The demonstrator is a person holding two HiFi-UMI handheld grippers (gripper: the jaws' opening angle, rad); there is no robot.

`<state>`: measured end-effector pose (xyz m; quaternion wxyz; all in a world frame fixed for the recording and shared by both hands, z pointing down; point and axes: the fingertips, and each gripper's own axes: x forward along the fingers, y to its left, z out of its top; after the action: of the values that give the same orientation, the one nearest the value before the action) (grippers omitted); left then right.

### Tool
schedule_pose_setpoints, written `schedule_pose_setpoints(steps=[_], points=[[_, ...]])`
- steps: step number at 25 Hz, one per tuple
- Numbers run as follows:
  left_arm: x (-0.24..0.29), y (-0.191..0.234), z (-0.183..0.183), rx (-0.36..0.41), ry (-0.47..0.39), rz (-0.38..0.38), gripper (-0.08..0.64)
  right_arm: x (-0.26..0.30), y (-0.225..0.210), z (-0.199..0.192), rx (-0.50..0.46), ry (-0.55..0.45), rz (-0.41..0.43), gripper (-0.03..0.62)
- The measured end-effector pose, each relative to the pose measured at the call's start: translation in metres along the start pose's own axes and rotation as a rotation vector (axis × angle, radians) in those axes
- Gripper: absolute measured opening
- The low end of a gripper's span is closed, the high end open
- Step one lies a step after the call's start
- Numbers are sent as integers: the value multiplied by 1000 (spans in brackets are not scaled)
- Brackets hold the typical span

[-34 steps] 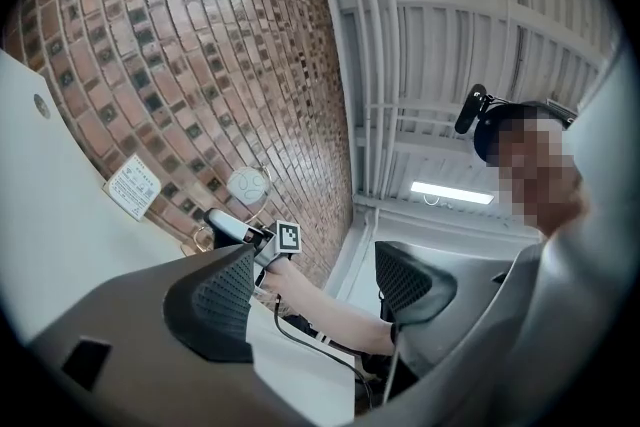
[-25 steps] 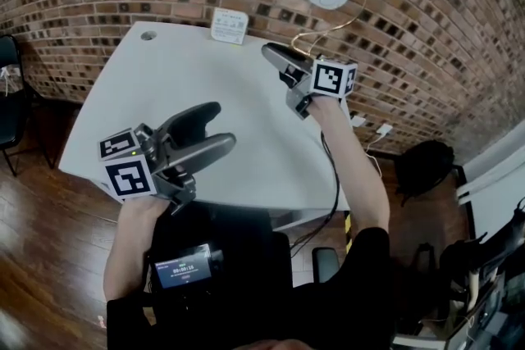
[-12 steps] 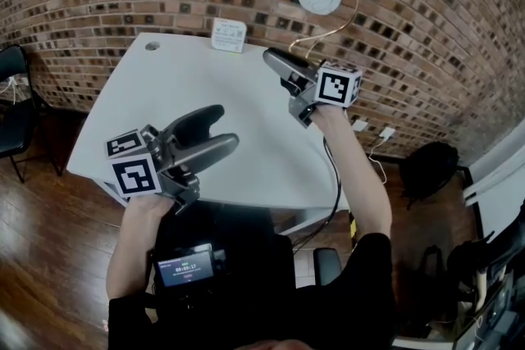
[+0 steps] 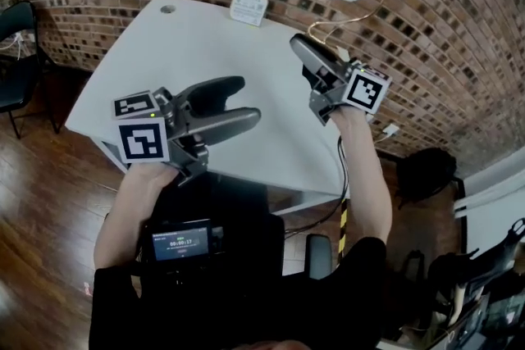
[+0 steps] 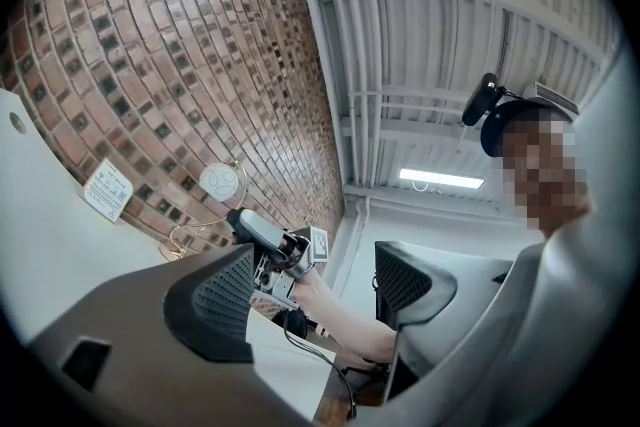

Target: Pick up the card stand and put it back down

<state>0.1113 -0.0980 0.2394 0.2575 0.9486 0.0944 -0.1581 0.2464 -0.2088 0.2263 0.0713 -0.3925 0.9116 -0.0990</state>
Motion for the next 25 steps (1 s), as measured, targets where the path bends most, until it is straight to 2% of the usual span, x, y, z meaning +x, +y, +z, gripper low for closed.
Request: schedule_pose_setpoints(steps=[5,9,18,25], points=[[2,-1,5,2,-3,-1,373,-9,18,9,-20,-19,22,120],[0,-10,10,21,-13,-15,373,-17,47,16,-25,-64,71,110],[-10,-14,1,13,-19,-30,372,-13,118,-8,-97,-54,164,101],[-24,-22,-10,5,-25,-33,373,-17,152,-28,-108,-72,183,65]])
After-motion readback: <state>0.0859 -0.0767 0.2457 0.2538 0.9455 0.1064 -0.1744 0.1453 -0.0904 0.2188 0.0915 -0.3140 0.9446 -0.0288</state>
